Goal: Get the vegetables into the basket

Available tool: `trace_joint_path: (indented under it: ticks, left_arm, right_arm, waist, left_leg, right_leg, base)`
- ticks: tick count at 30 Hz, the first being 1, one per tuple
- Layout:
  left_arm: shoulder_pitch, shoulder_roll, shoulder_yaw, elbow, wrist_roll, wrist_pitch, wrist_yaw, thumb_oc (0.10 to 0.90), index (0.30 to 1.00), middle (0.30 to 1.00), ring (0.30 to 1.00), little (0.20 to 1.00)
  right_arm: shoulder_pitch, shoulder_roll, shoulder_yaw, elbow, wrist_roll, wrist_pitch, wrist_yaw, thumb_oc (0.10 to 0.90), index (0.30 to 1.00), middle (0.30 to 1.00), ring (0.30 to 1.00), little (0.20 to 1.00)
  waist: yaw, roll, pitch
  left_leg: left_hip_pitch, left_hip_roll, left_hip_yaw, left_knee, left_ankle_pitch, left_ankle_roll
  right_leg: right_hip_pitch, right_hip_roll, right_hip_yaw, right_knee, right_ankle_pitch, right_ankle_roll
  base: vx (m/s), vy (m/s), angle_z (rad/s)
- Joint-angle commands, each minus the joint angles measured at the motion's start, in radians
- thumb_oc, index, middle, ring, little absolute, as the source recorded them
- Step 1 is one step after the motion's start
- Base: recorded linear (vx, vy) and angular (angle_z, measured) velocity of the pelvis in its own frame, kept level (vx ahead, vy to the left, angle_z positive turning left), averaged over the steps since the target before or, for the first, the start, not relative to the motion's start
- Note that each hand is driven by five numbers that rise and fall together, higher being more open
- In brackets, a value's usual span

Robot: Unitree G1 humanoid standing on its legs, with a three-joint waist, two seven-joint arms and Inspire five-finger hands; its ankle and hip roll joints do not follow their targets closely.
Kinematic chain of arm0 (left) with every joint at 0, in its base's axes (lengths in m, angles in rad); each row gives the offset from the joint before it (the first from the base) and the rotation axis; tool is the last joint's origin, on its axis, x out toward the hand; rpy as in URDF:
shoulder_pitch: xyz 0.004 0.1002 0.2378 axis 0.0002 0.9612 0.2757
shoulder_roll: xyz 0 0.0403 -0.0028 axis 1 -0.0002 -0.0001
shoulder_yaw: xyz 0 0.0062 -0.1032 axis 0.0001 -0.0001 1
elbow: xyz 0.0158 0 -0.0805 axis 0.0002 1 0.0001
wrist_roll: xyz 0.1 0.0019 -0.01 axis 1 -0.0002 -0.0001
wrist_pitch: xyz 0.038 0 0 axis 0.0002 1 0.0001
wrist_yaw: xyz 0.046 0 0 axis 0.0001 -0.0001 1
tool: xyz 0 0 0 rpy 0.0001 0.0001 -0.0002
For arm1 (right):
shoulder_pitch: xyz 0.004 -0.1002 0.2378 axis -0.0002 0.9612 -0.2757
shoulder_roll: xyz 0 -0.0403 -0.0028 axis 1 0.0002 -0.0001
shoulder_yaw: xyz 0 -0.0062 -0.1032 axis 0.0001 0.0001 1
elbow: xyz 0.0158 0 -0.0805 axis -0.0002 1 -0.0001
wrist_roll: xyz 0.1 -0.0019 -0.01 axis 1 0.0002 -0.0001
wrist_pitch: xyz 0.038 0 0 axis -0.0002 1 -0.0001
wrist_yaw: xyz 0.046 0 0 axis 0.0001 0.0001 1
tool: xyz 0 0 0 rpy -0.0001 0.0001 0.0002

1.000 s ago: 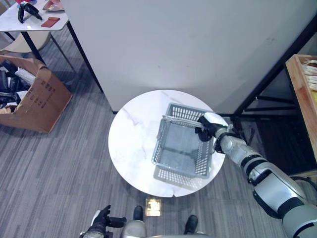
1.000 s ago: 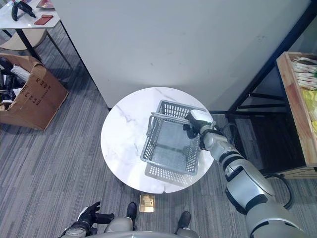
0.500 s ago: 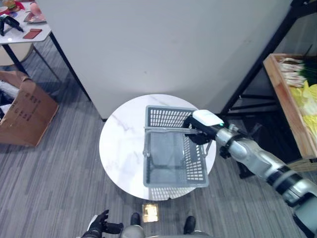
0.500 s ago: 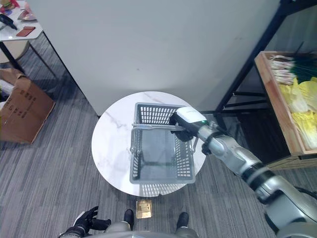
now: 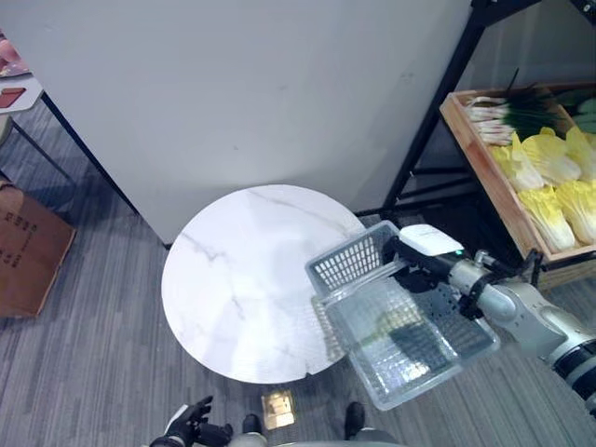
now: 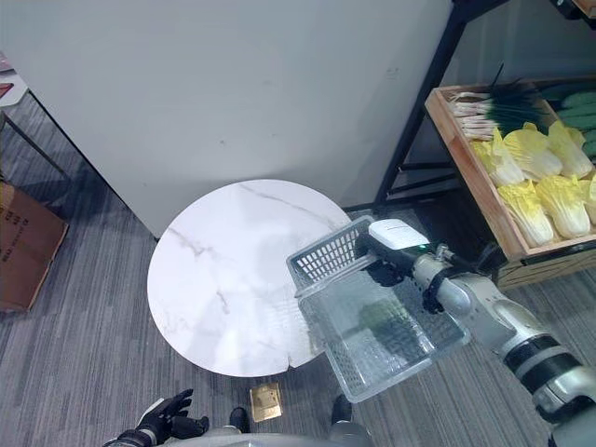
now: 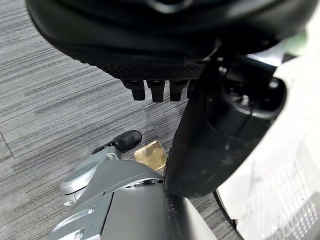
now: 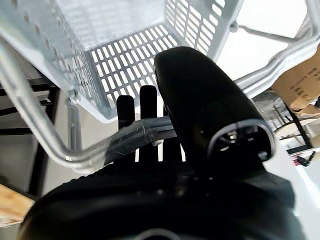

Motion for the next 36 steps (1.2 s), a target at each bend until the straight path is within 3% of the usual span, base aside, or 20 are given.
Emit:
trace_joint_path:
  ticks: [1,5,6,7,8,9,11,12,14,16,19,22,24,29,36]
  left_arm:
    - [-0.031,0.041,-0.036,0.029,0.013,-0.035,0.0,0.9,1.0,1.0,1.0,1.0]
    - [-0.078,0.038,-0.02,0.016,0.034,-0.043,0.056,0.9,1.0,1.0,1.0,1.0]
    - [-0.092,0.038,-0.026,0.019,0.067,-0.05,0.066,0.9,1.0,1.0,1.0,1.0]
    - [-0.094,0.039,-0.026,0.022,0.069,-0.051,0.068,0.9,1.0,1.0,1.0,1.0]
    - [-0.101,0.041,-0.011,0.034,0.074,-0.048,0.075,0.9,1.0,1.0,1.0,1.0]
    - [-0.11,0.049,-0.007,0.047,0.086,-0.049,0.08,0.9,1.0,1.0,1.0,1.0]
    - [-0.112,0.062,-0.001,0.046,0.096,-0.046,0.084,0.9,1.0,1.0,1.0,1.0]
    - [-0.112,0.062,0.0,0.046,0.096,-0.046,0.084,0.9,1.0,1.0,1.0,1.0]
    - [-0.102,0.079,0.021,0.049,0.108,-0.036,0.098,0.9,1.0,1.0,1.0,1.0]
    - [-0.098,0.089,0.037,0.053,0.103,-0.036,0.112,0.9,1.0,1.0,1.0,1.0]
    - [-0.074,0.092,0.061,0.046,0.093,-0.034,0.118,0.9,1.0,1.0,1.0,1.0]
    - [-0.058,0.089,0.08,0.05,0.086,-0.034,0.12,0.9,1.0,1.0,1.0,1.0]
    - [-0.055,0.084,0.083,0.054,0.085,-0.034,0.12,0.9,1.0,1.0,1.0,1.0]
    - [-0.066,0.049,0.077,0.052,0.098,-0.037,0.122,0.9,1.0,1.0,1.0,1.0]
    - [-0.071,0.022,0.046,-0.01,0.081,-0.045,0.117,0.9,1.0,1.0,1.0,1.0]
  right_arm:
    - [-0.076,0.003,-0.164,-0.096,0.089,-0.069,-0.102,0.4,0.3,0.3,0.3,0.3]
    - [0.065,0.01,-0.322,-0.086,0.083,-0.053,-0.144,0.4,0.3,0.3,0.3,0.3]
    - [0.135,0.022,-0.383,-0.078,0.072,-0.046,-0.162,0.4,0.3,0.3,0.3,0.3]
    - [0.161,0.024,-0.408,-0.087,0.063,-0.042,-0.166,0.4,0.3,0.3,0.3,0.3]
    - [0.188,0.048,-0.44,-0.075,0.047,-0.032,-0.191,0.4,0.3,0.3,0.3,0.3]
    - [0.186,0.063,-0.44,-0.078,0.04,-0.028,-0.202,0.4,0.3,0.3,0.3,0.3]
    - [0.168,0.076,-0.429,-0.086,0.031,-0.023,-0.202,0.4,0.3,0.3,0.3,0.3]
    - [0.167,0.077,-0.428,-0.085,0.031,-0.022,-0.202,0.4,0.3,0.3,0.3,0.3]
    - [0.134,0.102,-0.402,-0.091,0.039,-0.024,-0.204,0.4,0.3,0.3,0.3,0.3]
    - [0.096,0.121,-0.368,-0.095,0.043,-0.027,-0.208,0.4,0.3,0.3,0.3,0.3]
    - [0.047,0.131,-0.329,-0.114,0.039,-0.03,-0.202,0.4,0.3,0.3,0.3,0.3]
    - [0.04,0.139,-0.307,-0.133,0.04,-0.033,-0.196,0.4,0.3,0.3,0.3,0.3]
    - [0.047,0.135,-0.309,-0.139,0.038,-0.034,-0.196,0.4,0.3,0.3,0.3,0.3]
    - [0.171,0.099,-0.406,-0.159,0.044,-0.034,-0.197,0.4,0.3,0.3,0.3,0.3]
    - [0.322,0.098,-0.547,-0.151,0.071,-0.041,-0.221,0.4,0.3,0.3,0.3,0.3]
  waist:
    - [0.031,-0.057,-0.046]
    - [0.0,-0.074,0.011]
    - [-0.022,-0.083,0.023]
    - [-0.021,-0.086,0.024]
    - [-0.038,-0.084,0.03]
    - [-0.037,-0.076,0.037]
    - [-0.025,-0.061,0.041]
    - [-0.026,-0.063,0.041]
    - [0.001,-0.043,0.038]
    - [0.021,-0.031,0.031]
    - [0.048,-0.029,0.015]
    - [0.075,-0.043,-0.003]
    - [0.075,-0.042,-0.009]
    - [0.023,-0.018,0.0]
    - [-0.02,0.015,0.02]
  left_leg:
    - [-0.06,0.035,-0.022,0.106,-0.037,-0.035]
    - [-0.119,0.005,-0.021,0.209,-0.093,-0.009]
    - [-0.117,-0.022,-0.005,0.203,-0.103,0.006]
    - [-0.117,-0.034,0.004,0.196,-0.102,0.012]
    - [-0.121,-0.057,0.026,0.169,-0.089,0.02]
    - [-0.122,-0.05,0.044,0.158,-0.083,0.022]
    - [-0.129,-0.037,0.079,0.145,-0.07,0.031]
    - [-0.131,-0.04,0.08,0.144,-0.067,0.032]
    - [-0.131,-0.021,0.139,0.122,-0.046,0.043]
    - [-0.125,-0.013,0.164,0.114,-0.052,0.042]
    - [-0.13,-0.011,0.232,0.104,-0.034,0.05]
    - [-0.137,0.007,0.302,0.098,-0.008,0.032]
    - [-0.137,0.018,0.319,0.102,0.0,0.025]
    - [-0.131,0.109,0.363,0.111,0.079,-0.041]
    - [-0.13,0.185,0.349,0.128,0.139,-0.091]
  right_leg:
    - [0.004,-0.157,-0.007,0.006,0.052,0.118]
    - [-0.069,-0.208,0.026,0.105,0.075,0.132]
    - [-0.096,-0.23,0.05,0.107,0.152,0.153]
    - [-0.106,-0.237,0.058,0.098,0.187,0.154]
    - [-0.142,-0.252,0.075,0.073,0.277,0.154]
    - [-0.162,-0.256,0.068,0.067,0.29,0.154]
    - [-0.166,-0.268,0.002,0.096,0.227,0.154]
    - [-0.169,-0.271,0.003,0.098,0.228,0.154]
    - [-0.129,-0.278,-0.089,0.19,0.131,0.141]
    - [-0.094,-0.276,-0.105,0.263,0.067,0.138]
    - [-0.042,-0.281,-0.141,0.324,0.032,0.133]
    - [0.029,-0.244,-0.197,0.224,0.011,0.135]
    - [0.037,-0.234,-0.212,0.199,-0.005,0.137]
    - [0.043,-0.159,-0.204,0.146,-0.08,0.097]
    - [0.045,-0.085,-0.18,0.15,-0.138,0.055]
  base:
    - [-0.11,0.051,-0.11]
    - [-0.15,0.172,-0.06]
    - [-0.13,0.222,-0.14]
    - [-0.21,0.277,-0.18]
    - [-0.21,0.186,-0.33]
    - [-0.25,0.183,-0.47]
    - [-0.18,0.103,-0.85]
    - [-0.16,0.103,-1.12]
    - [-0.18,0.138,-0.75]
    - [-0.13,0.103,-0.88]
    - [-0.13,0.008,-0.84]
    - [-0.07,-0.125,-0.91]
    - [-0.01,-0.135,-0.81]
    - [-0.02,-0.249,-0.31]
    - [-0.01,-0.223,-0.19]
